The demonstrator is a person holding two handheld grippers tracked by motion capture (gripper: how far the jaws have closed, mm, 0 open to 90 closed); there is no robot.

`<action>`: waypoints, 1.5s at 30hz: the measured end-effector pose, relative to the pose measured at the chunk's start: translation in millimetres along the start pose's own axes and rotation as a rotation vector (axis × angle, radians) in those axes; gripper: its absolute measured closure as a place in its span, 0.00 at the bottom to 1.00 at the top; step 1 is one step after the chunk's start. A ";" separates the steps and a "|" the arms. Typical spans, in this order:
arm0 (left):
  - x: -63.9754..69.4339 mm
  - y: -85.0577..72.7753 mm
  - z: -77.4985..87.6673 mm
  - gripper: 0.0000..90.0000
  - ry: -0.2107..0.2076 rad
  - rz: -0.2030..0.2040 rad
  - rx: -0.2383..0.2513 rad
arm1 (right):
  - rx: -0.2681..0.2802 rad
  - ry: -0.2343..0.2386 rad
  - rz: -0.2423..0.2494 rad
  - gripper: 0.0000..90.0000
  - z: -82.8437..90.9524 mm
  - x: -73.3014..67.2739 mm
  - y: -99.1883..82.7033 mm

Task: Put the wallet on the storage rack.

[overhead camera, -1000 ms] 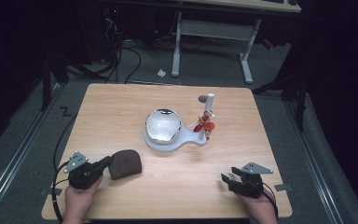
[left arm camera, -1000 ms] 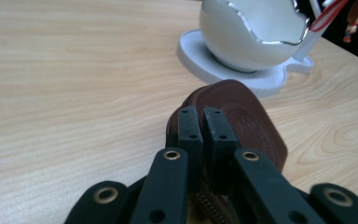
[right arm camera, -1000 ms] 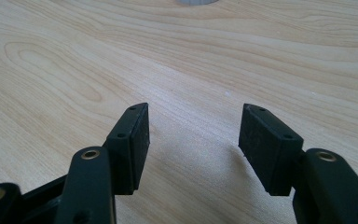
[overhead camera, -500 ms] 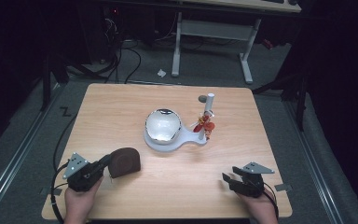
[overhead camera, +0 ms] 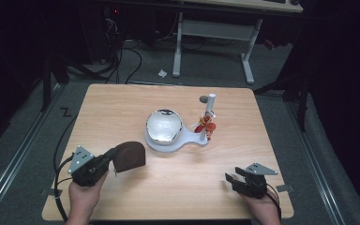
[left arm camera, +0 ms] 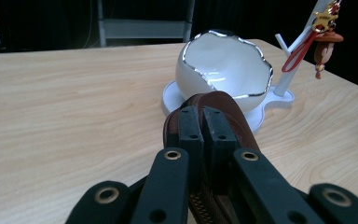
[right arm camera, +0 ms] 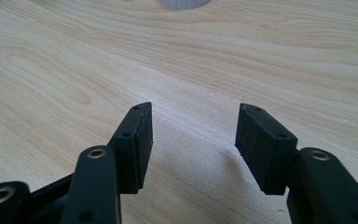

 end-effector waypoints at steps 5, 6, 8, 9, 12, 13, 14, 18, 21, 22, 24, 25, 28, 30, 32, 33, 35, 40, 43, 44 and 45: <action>0.3 16.0 -5.1 0.97 0.009 -0.011 0.007 | 0.004 0.004 -0.006 0.52 1.6 -0.2 0.1; -0.2 19.2 -6.3 0.97 0.011 -0.010 0.010 | 0.004 0.005 -0.006 0.52 1.7 -0.4 0.2; -1.6 26.0 -8.7 0.97 0.013 -0.008 0.015 | 0.003 0.006 -0.002 0.52 1.5 -0.7 0.3; -2.1 30.2 -10.4 0.97 0.014 -0.010 0.017 | 0.004 0.007 -0.001 0.52 1.4 -0.8 0.3; -2.7 38.8 -14.9 0.97 0.017 -0.020 0.014 | 0.004 0.009 -0.001 0.52 1.5 -1.3 0.4; -2.9 41.5 -16.5 0.97 0.018 -0.023 0.015 | 0.004 0.008 0.000 0.52 1.6 -1.3 0.4; -2.9 44.0 -18.6 0.97 0.017 -0.022 0.016 | 0.004 0.008 0.000 0.52 1.7 -1.2 0.4; -4.7 52.3 -28.3 0.97 0.024 -0.036 0.004 | 0.006 0.004 -0.005 0.52 1.9 -0.3 0.5; -6.1 57.9 -35.3 0.97 0.026 -0.037 0.002 | 0.005 0.004 -0.005 0.52 1.7 -0.1 0.3; -6.2 59.8 -37.6 0.97 0.027 -0.042 -0.003 | 0.005 0.003 -0.004 0.52 1.6 -0.1 0.2; -6.7 63.3 -41.9 0.97 0.030 -0.048 -0.007 | 0.004 0.003 -0.003 0.52 1.4 0.0 0.2; -6.9 65.0 -43.9 0.97 0.034 -0.051 -0.009 | 0.004 0.003 -0.003 0.53 1.2 0.1 0.2; -8.1 70.3 -49.7 0.97 0.040 -0.062 -0.017 | 0.004 0.004 -0.002 0.53 0.6 0.6 0.1; -9.4 74.0 -53.8 0.97 0.043 -0.064 -0.023 | 0.001 0.005 -0.003 0.53 0.3 0.7 -0.1; -10.5 77.5 -58.4 0.97 0.047 -0.070 -0.030 | -0.002 0.005 -0.004 0.53 0.0 0.9 -0.3; -10.9 78.5 -60.0 0.97 0.048 -0.072 -0.033 | -0.002 0.006 -0.005 0.53 -0.1 0.9 -0.3; -12.7 80.6 -64.6 0.97 0.052 -0.069 -0.040 | -0.003 0.006 -0.005 0.53 -0.3 0.9 -0.5; -16.1 83.0 -73.6 0.97 0.059 -0.071 -0.061 | -0.006 0.008 -0.007 0.53 -1.2 1.9 -0.6; -16.0 84.1 -77.7 0.97 0.058 -0.076 -0.074 | -0.007 0.006 -0.007 0.53 -1.6 2.1 -0.6; -15.6 84.7 -78.8 0.97 0.058 -0.079 -0.074 | -0.008 0.007 -0.008 0.53 -1.6 1.9 -0.7; -15.2 85.3 -79.8 0.97 0.056 -0.078 -0.074 | -0.009 0.006 -0.006 0.53 -1.7 1.9 -0.7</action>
Point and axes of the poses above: each handheld gripper's, and its own axes: z roughly backward along the jaws, y roughly out of its top, x roughly to its right, the point moved 2 cm from there along -z, roughly forward along the jaws, and after that the axes turned 8 degrees about -z, right-handed, at the moved point
